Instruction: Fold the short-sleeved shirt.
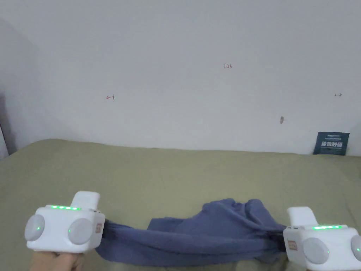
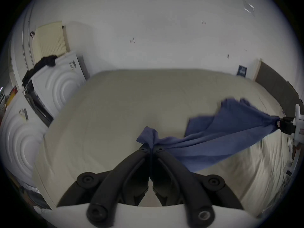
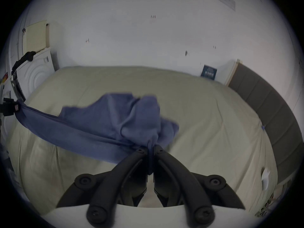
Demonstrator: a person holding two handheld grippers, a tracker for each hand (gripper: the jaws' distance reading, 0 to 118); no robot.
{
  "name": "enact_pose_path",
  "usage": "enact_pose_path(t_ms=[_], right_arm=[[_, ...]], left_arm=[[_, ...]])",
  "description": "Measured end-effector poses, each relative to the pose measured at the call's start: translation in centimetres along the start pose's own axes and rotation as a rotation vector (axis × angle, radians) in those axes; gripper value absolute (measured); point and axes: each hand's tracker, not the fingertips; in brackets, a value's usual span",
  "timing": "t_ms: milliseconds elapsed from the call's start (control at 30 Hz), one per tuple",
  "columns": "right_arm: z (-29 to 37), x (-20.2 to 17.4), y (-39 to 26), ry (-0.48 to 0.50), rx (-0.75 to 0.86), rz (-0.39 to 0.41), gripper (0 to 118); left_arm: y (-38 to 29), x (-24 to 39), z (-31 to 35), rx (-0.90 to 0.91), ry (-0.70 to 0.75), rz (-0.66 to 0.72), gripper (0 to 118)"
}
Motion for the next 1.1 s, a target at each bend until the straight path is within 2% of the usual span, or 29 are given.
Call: enact_pose_path(t_ms=[67, 167, 300, 433, 500, 633, 700, 867, 900, 933, 967, 1000, 1033, 1067, 1100], right_arm=[[2.0, 0.2, -3.5, 0.009, -0.005, -0.035, 8], [5.2, -0.2, -8.2, 0.016, -0.024, -0.032, 8], [9.2, -0.2, -13.5, 0.042, -0.042, -0.068, 8], [13.2, -1.1, -18.1, 0.042, -0.056, -0.026, 8], [14.7, -1.4, -20.0, 0.051, -0.056, -0.04, 8], [17.0, -2.3, -22.5, 0.054, -0.062, -0.064, 8], [17.7, -2.5, -23.0, 0.064, -0.062, -0.113, 8], [17.6, -2.6, -23.3, 0.057, -0.055, -0.13, 9], [17.7, -2.7, -23.2, 0.053, -0.056, -0.133, 23], [18.2, -2.9, -23.1, 0.048, -0.06, -0.133, 53], [18.3, -3.0, -23.0, 0.044, -0.063, -0.131, 92], [18.9, -3.0, -23.1, 0.04, -0.046, -0.128, 118], [19.9, -3.0, -23.1, -0.002, 0.099, -0.125, 114], [20.2, -1.5, -24.6, -0.002, 0.058, -0.106, 112], [20.9, -1.3, -24.6, -0.029, 0.052, -0.088, 112]], left_arm=[[-3.3, -0.5, 0.6, -0.046, -0.03, 0.004, 1], [-7.3, -0.8, 2.8, -0.06, -0.037, -0.006, 1], [-11.9, -2.6, 5.5, -0.088, -0.068, 0.055, 1], [-16.2, -4.1, 7.8, -0.109, -0.071, 0.06, 1], [-18.2, -4.2, 9.5, -0.118, -0.076, 0.07, 1], [-20.6, -4.4, 12.1, -0.125, -0.075, 0.084, 1], [-21.2, -4.7, 12.6, -0.12, -0.073, 0.094, 1], [-22.1, -4.2, 13.3, -0.097, -0.067, 0.097, 2], [-22.2, -4.2, 13.4, -0.087, -0.072, 0.103, 7], [-22.2, -4.2, 13.6, -0.067, -0.072, 0.11, 22], [-22.2, -4.2, 13.8, -0.057, -0.061, 0.113, 60], [-22.1, -4.0, 14.1, -0.062, -0.061, 0.106, 112], [-22.1, -3.9, 14.5, -0.054, -0.046, 0.103, 117], [-22.1, -4.1, 15.3, 0.019, -0.01, 0.094, 114], [-21.8, -4.1, 15.8, 0.017, 0.0, 0.077, 114]])
